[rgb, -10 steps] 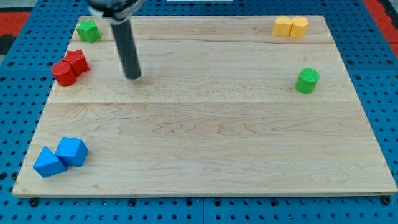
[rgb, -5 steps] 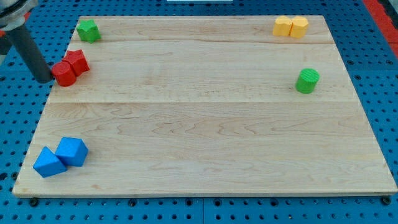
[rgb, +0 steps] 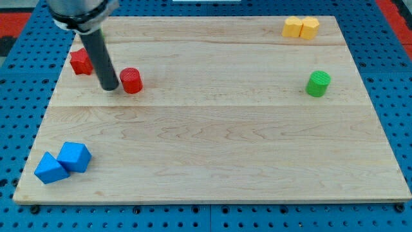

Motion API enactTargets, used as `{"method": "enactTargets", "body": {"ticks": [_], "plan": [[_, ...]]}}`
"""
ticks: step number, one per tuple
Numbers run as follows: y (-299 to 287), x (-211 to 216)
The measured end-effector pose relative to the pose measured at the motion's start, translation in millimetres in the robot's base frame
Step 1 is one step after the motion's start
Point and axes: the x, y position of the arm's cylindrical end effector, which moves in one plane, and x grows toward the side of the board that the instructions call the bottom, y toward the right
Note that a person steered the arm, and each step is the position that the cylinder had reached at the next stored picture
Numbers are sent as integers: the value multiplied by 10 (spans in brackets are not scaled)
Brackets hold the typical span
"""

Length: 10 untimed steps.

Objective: Move the red circle to the top center of the board

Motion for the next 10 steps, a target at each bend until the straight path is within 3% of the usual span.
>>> {"method": "enactTargets", "body": {"ticks": [2, 5, 7, 8, 9, 10], "plan": [[901, -269], [1136, -134], [1232, -1012], [1183, -997], [776, -1038], [763, -1314]]}}
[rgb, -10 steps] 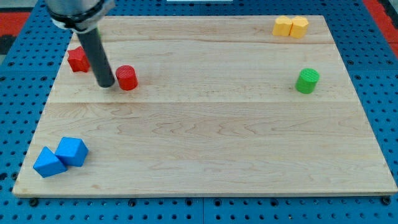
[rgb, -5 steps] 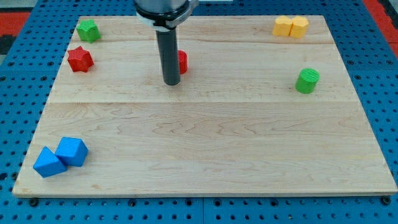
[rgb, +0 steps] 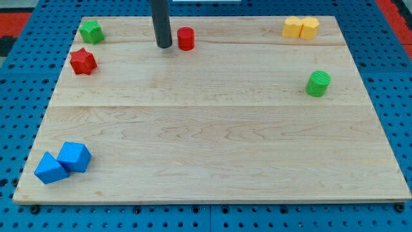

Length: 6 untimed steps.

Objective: Move the red circle to the top center of the board

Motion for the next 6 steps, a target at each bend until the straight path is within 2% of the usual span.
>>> {"method": "enactTargets", "body": {"ticks": [2, 4, 5, 6], "plan": [[430, -95], [457, 223], [563, 248], [618, 68]]}}
